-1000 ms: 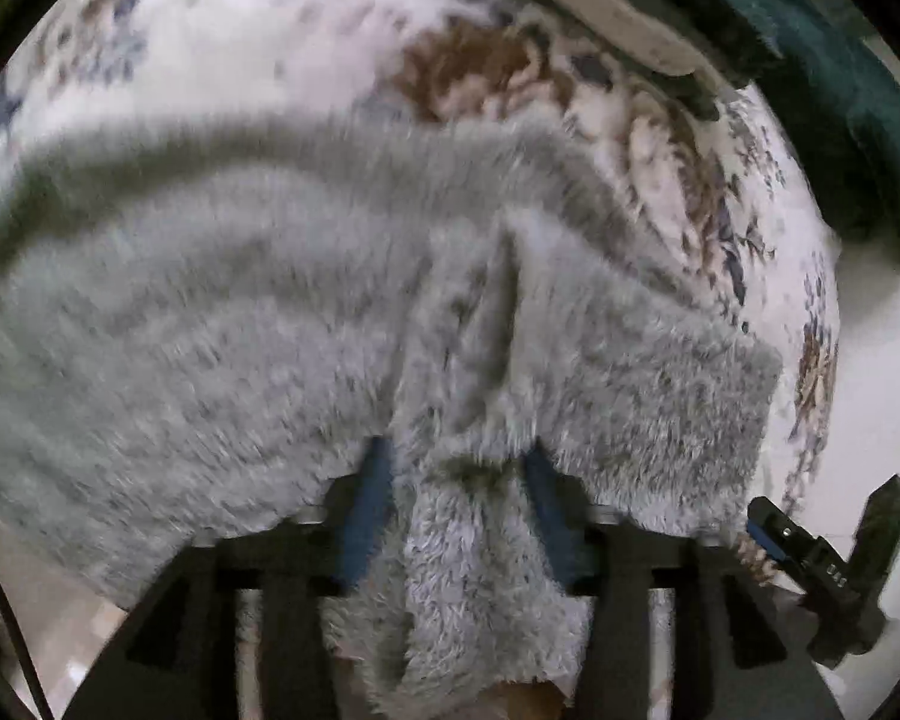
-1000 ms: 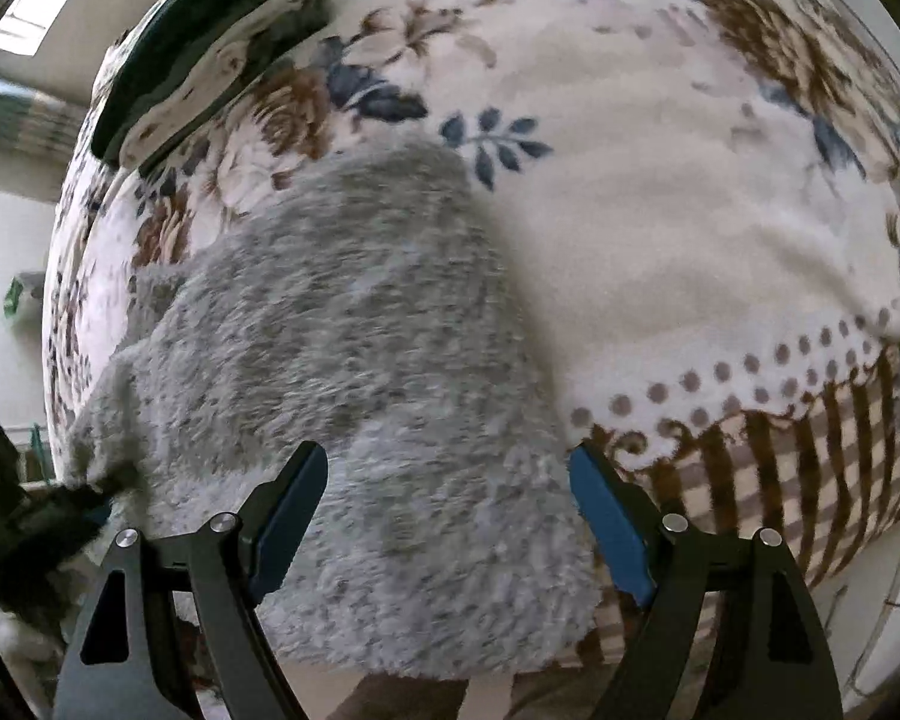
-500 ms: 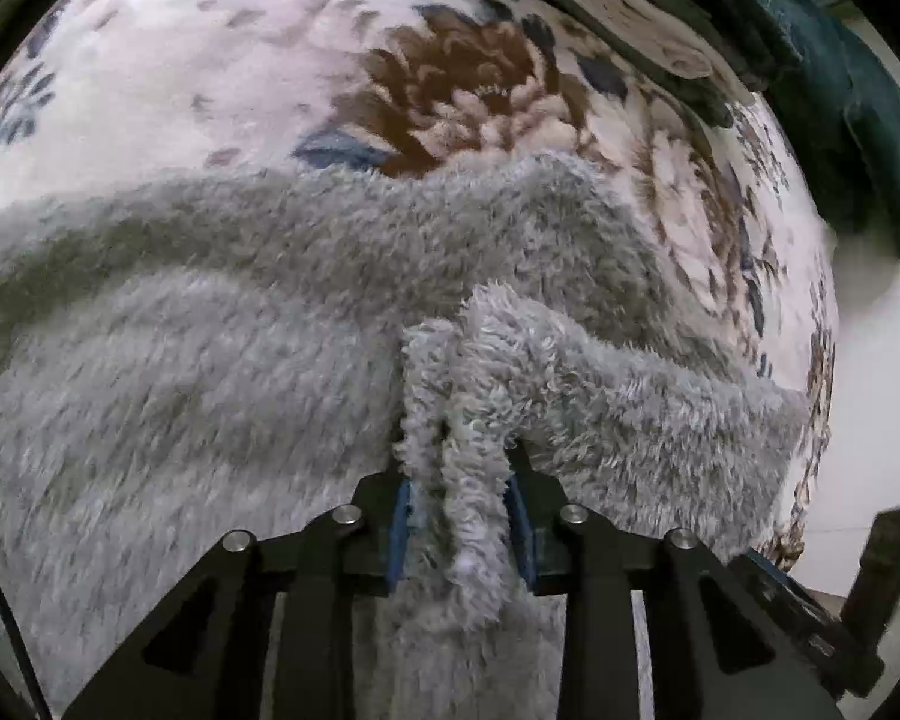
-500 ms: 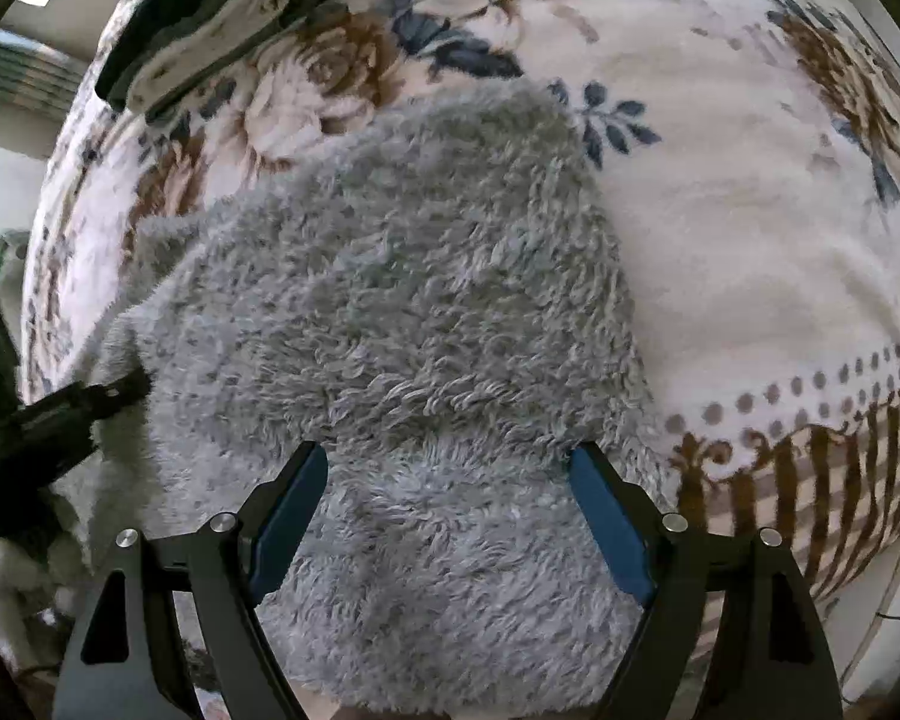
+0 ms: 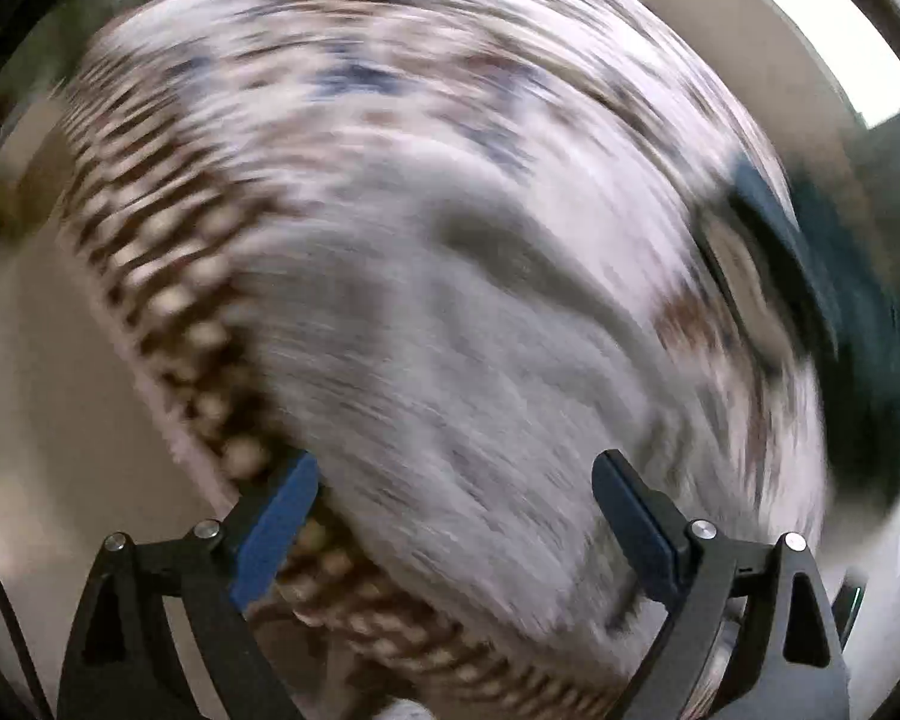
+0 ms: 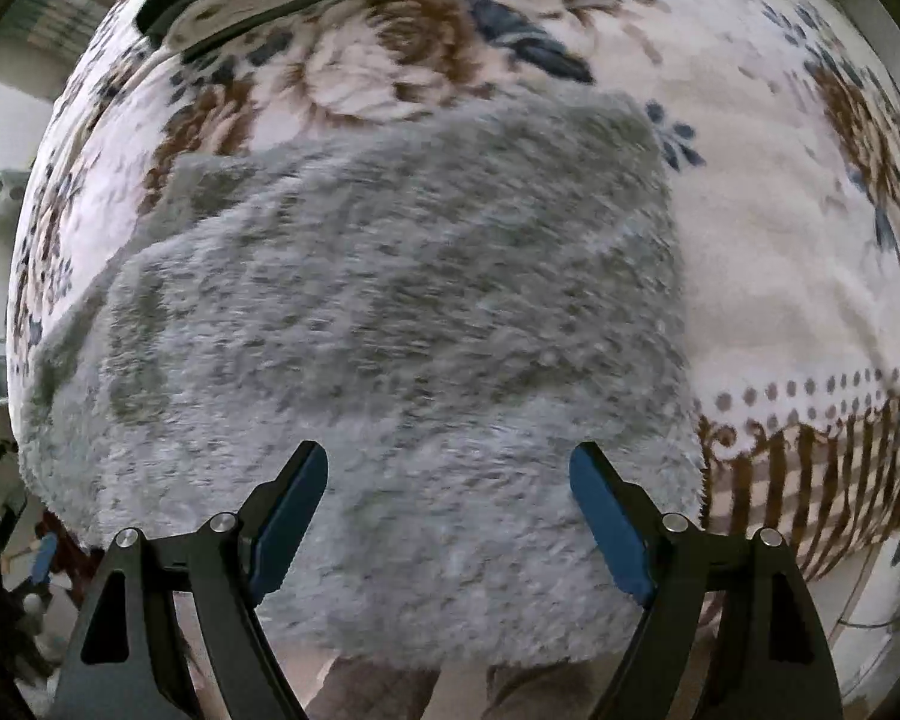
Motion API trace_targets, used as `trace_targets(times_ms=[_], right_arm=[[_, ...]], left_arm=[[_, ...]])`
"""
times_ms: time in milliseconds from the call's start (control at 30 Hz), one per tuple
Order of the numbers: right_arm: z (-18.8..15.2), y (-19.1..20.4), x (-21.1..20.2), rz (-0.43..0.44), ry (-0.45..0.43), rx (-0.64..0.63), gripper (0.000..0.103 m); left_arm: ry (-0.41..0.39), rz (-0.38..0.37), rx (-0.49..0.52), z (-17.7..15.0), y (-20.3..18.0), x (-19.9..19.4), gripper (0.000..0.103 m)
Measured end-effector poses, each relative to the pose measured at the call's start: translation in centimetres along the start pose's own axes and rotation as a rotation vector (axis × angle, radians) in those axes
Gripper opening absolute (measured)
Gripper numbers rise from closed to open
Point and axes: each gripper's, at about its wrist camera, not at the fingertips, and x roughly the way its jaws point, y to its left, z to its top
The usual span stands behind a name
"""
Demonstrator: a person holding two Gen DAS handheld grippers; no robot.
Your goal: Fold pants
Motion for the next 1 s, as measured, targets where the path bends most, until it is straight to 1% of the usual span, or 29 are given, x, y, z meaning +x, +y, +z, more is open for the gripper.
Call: trace_targets(times_ms=[100, 133, 167, 267, 300, 333, 433, 467, 500, 533, 567, 600, 667, 700, 733, 767, 800, 833, 867, 900, 933, 967, 1000], right_arm=[[0.5, 2.4, 0.0, -0.013, 0.002, -0.052, 0.085], [0.7, 3.3, 0.1, -0.014, 0.005, -0.067, 0.085], [0.8, 4.0, 0.3, -0.015, 0.007, -0.078, 0.085], [1.2, 6.4, 0.9, -0.019, 0.014, -0.113, 0.085], [1.2, 7.1, 1.2, -0.021, 0.016, -0.123, 0.085], [1.2, 7.5, 1.4, -0.019, 0.018, -0.129, 0.085], [1.3, 8.9, 2.3, -0.009, 0.034, -0.14, 0.085], [1.2, 9.3, 2.5, -0.007, 0.037, -0.143, 0.085], [1.0, 9.6, 2.7, -0.008, 0.042, -0.149, 0.085], [0.8, 9.9, 3.1, -0.015, 0.046, -0.157, 0.085], [0.5, 9.8, 3.4, -0.018, 0.049, -0.16, 0.085], [0.4, 9.9, 3.7, -0.019, 0.057, -0.16, 0.085], [0.1, 9.9, 4.1, -0.022, 0.063, -0.16, 0.085], [-0.1, 9.9, 4.3, -0.024, 0.065, -0.163, 0.085], [-0.2, 9.9, 4.5, -0.028, 0.067, -0.167, 0.085], [-0.3, 9.9, 4.6, -0.032, 0.068, -0.171, 0.085], [-0.4, 10.0, 4.9, -0.039, 0.068, -0.175, 0.085], [-0.4, 9.9, 5.1, -0.052, 0.069, -0.179, 0.085], [-0.4, 9.9, 5.2, -0.058, 0.07, -0.178, 0.085], [-0.3, 9.6, 5.2, -0.061, 0.072, -0.172, 0.085], [-0.3, 9.4, 5.3, -0.061, 0.073, -0.163, 0.085], [-0.3, 9.3, 5.3, -0.065, 0.074, -0.156, 0.085], [-0.2, 9.4, 5.5, -0.065, 0.073, -0.154, 0.085]], left_arm=[[-0.006, -0.053, -0.173, 1.9, 3.5, 2.0, 0.093], [0.0, -0.099, -0.242, 2.6, 4.8, 3.4, 0.093], [0.011, -0.131, -0.284, 2.9, 5.4, 4.5, 0.093], [0.052, -0.203, -0.363, 3.5, 7.0, 7.4, 0.093], [0.072, -0.209, -0.393, 3.6, 7.6, 8.6, 0.093], [0.091, -0.246, -0.449, 3.4, 8.6, 10.0, 0.093], [0.09, -0.312, -0.528, 3.2, 10.2, 11.0, 0.093], [0.083, -0.321, -0.546, 3.2, 10.4, 10.8, 0.093], [0.063, -0.317, -0.551, 3.1, 10.2, 10.3, 0.085], [0.027, -0.307, -0.531, 3.0, 9.6, 9.5, 0.072], [-0.005, -0.303, -0.495, 3.0, 8.9, 8.8, 0.04], [-0.038, -0.302, -0.426, 3.2, 7.4, 7.5, 0.031], [-0.111, -0.29, -0.334, 3.3, 5.4, 5.4, 0.03], [-0.142, -0.285, -0.27, 3.2, 4.1, 4.2, 0.03], [-0.143, -0.286, -0.251, 3.3, 3.6, 4.3, 0.03], [-0.127, -0.277, -0.243, 3.4, 3.3, 4.7, 0.036], [-0.082, -0.268, -0.263, 3.6, 3.2, 6.0, 0.042], [-0.041, -0.264, -0.292, 4.0, 3.5, 7.4, 0.042], [-0.026, -0.261, -0.312, 4.1, 4.0, 8.0, 0.04], [-0.028, -0.265, -0.335, 4.2, 4.6, 8.5, 0.039], [-0.043, -0.251, -0.34, 4.5, 5.0, 8.6, 0.033], [-0.05, -0.244, -0.326, 4.5, 5.1, 8.3, 0.026], [-0.078, -0.242, -0.284, 4.8, 4.6, 7.3, 0.024]])
